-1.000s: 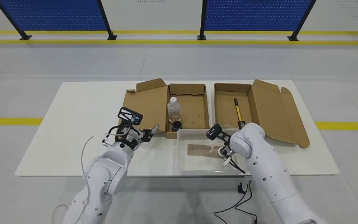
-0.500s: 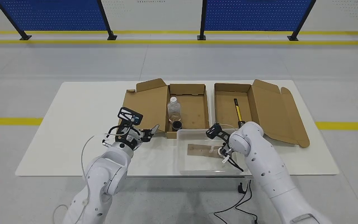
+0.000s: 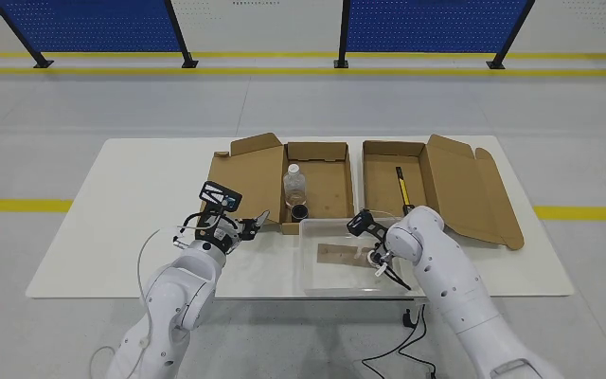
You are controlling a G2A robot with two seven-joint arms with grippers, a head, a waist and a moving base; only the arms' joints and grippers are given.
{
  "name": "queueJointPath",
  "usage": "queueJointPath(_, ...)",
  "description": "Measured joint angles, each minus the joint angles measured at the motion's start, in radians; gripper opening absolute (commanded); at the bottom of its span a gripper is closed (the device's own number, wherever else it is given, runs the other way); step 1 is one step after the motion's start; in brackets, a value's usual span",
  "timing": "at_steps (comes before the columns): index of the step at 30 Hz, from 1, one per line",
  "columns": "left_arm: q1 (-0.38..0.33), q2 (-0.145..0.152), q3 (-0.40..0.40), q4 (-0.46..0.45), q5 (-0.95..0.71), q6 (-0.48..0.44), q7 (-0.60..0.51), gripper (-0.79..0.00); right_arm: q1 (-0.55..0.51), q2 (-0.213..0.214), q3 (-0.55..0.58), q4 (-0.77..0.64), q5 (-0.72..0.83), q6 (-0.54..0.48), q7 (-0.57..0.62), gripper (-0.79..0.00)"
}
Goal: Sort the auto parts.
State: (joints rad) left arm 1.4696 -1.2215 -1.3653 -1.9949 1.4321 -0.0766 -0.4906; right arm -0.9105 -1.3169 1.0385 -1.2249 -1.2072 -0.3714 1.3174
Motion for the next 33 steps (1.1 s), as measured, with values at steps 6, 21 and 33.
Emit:
queueJointPath(6,0.0,0.0,0.0,0.0,0.0,0.0,0.0,0.0,-0.043,0.014,0.033,-0.115,0.02,-0.001,0.006,-0.785)
queueJointPath(21,0.0,0.0,0.0,0.0,0.0,0.0,0.0,0.0,-0.234,0.049,0.261,-0.407,0.458,0.062,-0.09,-0.785)
queueJointPath(33,0.0,0.0,0.0,0.0,0.0,0.0,0.0,0.0,-0.303,0.056,0.4,-0.371,0.976,0.129,-0.237,-0.785)
